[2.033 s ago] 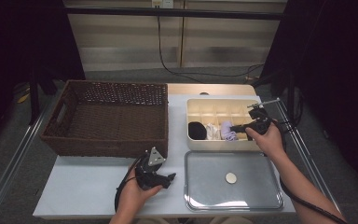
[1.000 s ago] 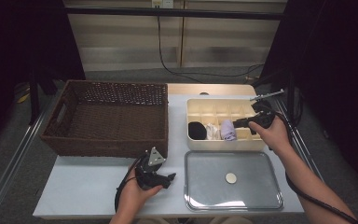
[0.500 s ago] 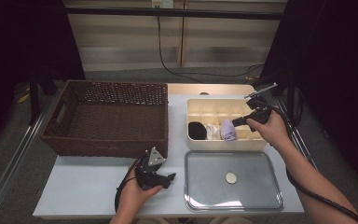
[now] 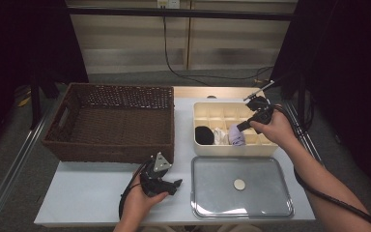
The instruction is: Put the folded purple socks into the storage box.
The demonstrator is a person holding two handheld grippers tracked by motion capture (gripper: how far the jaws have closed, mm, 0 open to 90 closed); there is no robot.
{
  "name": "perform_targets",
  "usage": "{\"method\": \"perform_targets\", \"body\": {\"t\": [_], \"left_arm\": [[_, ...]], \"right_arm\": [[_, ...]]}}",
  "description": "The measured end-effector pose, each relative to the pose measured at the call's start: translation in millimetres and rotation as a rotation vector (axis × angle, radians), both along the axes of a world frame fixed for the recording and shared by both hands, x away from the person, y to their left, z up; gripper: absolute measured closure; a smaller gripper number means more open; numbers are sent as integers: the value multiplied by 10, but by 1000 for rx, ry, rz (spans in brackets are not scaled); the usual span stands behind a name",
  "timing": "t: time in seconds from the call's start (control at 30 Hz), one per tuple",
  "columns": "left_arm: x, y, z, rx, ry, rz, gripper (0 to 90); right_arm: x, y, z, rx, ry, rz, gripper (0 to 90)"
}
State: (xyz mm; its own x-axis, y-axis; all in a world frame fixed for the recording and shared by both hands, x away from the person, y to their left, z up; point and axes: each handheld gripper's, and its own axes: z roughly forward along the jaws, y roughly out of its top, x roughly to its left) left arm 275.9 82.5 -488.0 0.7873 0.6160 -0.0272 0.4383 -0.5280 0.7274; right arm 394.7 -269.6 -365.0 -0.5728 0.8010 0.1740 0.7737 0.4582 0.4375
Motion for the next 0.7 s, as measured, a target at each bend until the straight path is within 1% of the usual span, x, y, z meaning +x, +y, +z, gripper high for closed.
{"method": "perform_targets", "body": {"t": [0.03, 0.07, 0.17, 0.33, 0.4, 0.53, 0.7], "left_arm": [[0, 0, 0, 0, 0, 0, 202], [4, 8, 5, 11, -2, -8, 202], [3, 7, 5, 10, -1, -7, 202], [3, 5, 3, 7, -1, -6, 202], [4, 7, 5, 11, -2, -7, 202], [3, 7, 5, 11, -2, -7, 202], [4, 8, 6, 13, -2, -9, 202]], "right_arm": [[6, 13, -9, -6, 5, 4, 900], [13, 25, -24, -11, 3, 7, 900], [22, 33, -72, -9, 10, 11, 900], [14, 3, -186, 16, 0, -4, 900], [1, -12, -243, 31, 9, -11, 900], [-22, -31, -327, 49, 12, -15, 900], [-38, -37, -364, 45, 17, -12, 900]]}}
